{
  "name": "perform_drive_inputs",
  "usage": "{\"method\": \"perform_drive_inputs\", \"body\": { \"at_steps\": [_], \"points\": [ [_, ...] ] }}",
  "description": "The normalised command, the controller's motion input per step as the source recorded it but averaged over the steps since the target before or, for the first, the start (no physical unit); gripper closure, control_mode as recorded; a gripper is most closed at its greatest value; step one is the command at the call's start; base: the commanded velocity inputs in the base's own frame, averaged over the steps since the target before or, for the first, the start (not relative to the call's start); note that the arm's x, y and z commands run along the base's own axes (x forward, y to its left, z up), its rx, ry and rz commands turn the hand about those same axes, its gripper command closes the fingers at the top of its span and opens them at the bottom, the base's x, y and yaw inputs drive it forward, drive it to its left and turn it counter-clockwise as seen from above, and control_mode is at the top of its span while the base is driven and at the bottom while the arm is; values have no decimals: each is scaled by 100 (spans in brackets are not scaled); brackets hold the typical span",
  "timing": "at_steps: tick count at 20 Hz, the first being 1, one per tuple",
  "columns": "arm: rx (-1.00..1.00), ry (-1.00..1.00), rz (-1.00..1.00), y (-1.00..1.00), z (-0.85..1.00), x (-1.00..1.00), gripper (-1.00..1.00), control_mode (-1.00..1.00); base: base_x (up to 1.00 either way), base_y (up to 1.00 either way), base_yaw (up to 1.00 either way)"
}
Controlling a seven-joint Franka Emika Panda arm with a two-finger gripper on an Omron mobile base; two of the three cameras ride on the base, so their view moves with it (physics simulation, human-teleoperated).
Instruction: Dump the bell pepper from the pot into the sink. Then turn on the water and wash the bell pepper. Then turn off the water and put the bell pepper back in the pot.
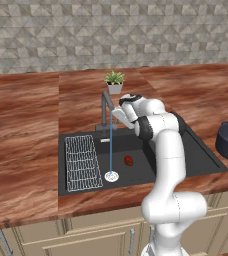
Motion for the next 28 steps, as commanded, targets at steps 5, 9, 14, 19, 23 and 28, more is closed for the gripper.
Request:
{"method": "perform_drive_inputs", "body": {
  "at_steps": [5,9,14,19,23,28],
  "points": [
    [3,0,0,36,0,0,100,-100,0,0,0],
    [1,0,0,45,0,0,100,-100,0,0,0],
    [0,-2,0,65,3,0,100,-100,0,0,0],
    [0,-1,0,36,1,0,100,-100,0,0,0],
    [0,0,0,-4,1,-2,100,-100,0,0,0],
    [0,1,0,-28,23,-17,100,-100,0,0,0]
  ]
}}
